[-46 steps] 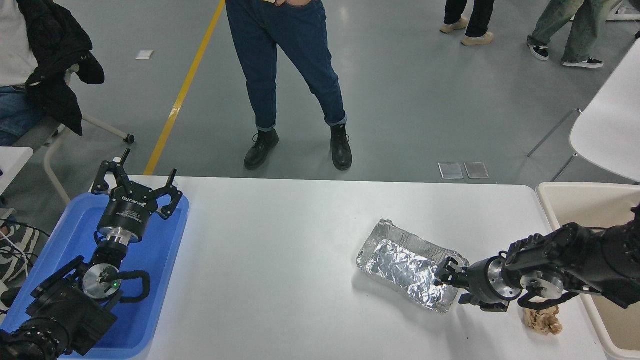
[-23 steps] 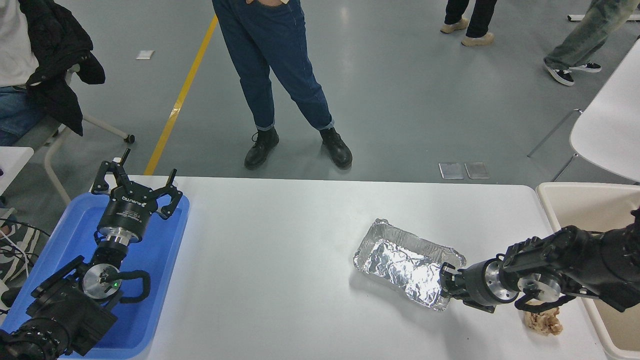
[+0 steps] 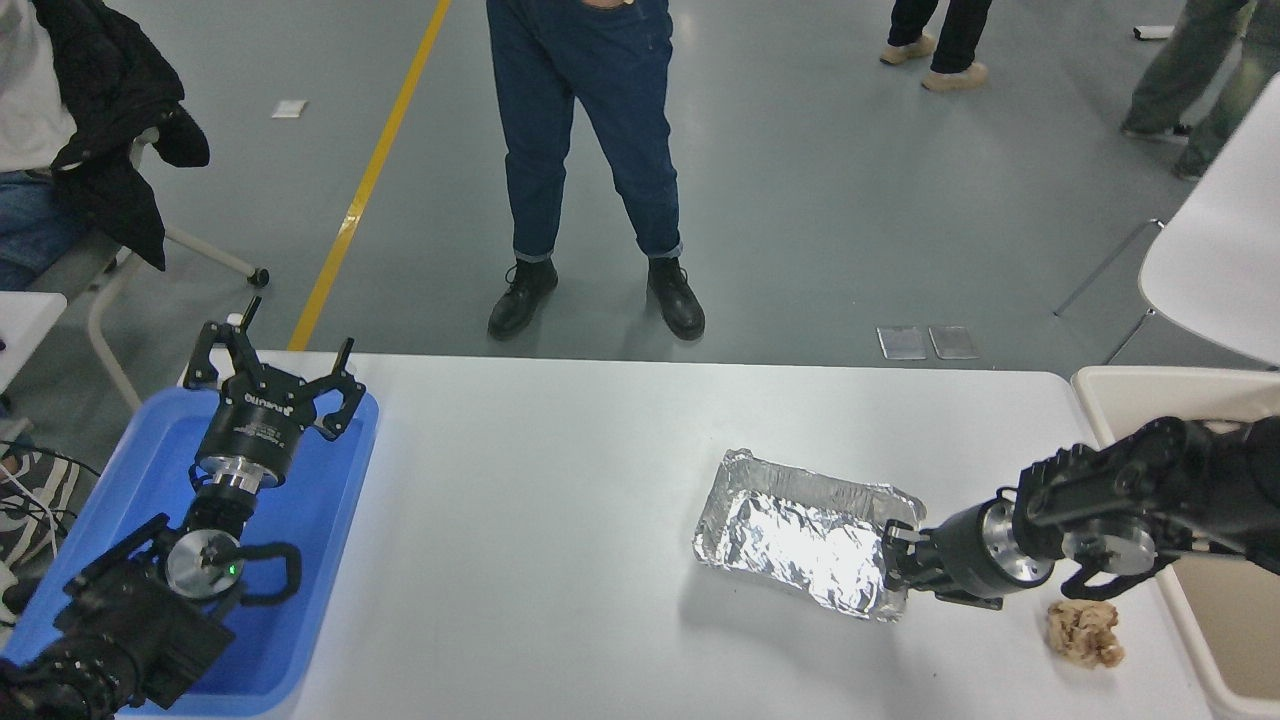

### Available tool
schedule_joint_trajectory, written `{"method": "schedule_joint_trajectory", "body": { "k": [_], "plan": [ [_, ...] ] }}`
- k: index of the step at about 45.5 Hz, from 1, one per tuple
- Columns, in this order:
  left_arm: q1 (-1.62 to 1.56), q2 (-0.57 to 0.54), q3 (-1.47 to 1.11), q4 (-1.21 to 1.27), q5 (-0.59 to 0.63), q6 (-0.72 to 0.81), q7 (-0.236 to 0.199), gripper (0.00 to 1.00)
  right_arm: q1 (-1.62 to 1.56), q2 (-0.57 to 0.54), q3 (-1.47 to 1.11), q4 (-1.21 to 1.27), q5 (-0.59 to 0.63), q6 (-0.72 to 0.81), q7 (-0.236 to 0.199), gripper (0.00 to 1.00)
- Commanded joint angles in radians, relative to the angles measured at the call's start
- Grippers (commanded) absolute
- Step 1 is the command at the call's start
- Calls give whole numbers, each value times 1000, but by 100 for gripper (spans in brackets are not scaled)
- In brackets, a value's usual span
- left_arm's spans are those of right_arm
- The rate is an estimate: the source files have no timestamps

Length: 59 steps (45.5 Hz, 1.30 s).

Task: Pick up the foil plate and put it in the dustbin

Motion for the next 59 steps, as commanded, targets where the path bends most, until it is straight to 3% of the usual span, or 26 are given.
{"method": "schedule_joint_trajectory", "body": {
  "k": [1,9,32,47,59],
  "plan": [
    [0,1,0,0,0,0,0,100,255,-50,-65,88,-54,292,2,0],
    [0,1,0,0,0,0,1,100,459,-54,-117,90,-53,505,5,0],
    [0,1,0,0,0,0,1,100,912,-86,-252,102,-39,505,9,0],
    [0,1,0,0,0,0,1,100,929,-91,-308,102,-22,505,11,0],
    [0,1,0,0,0,0,1,100,926,-200,-459,87,-17,505,9,0]
  ]
}}
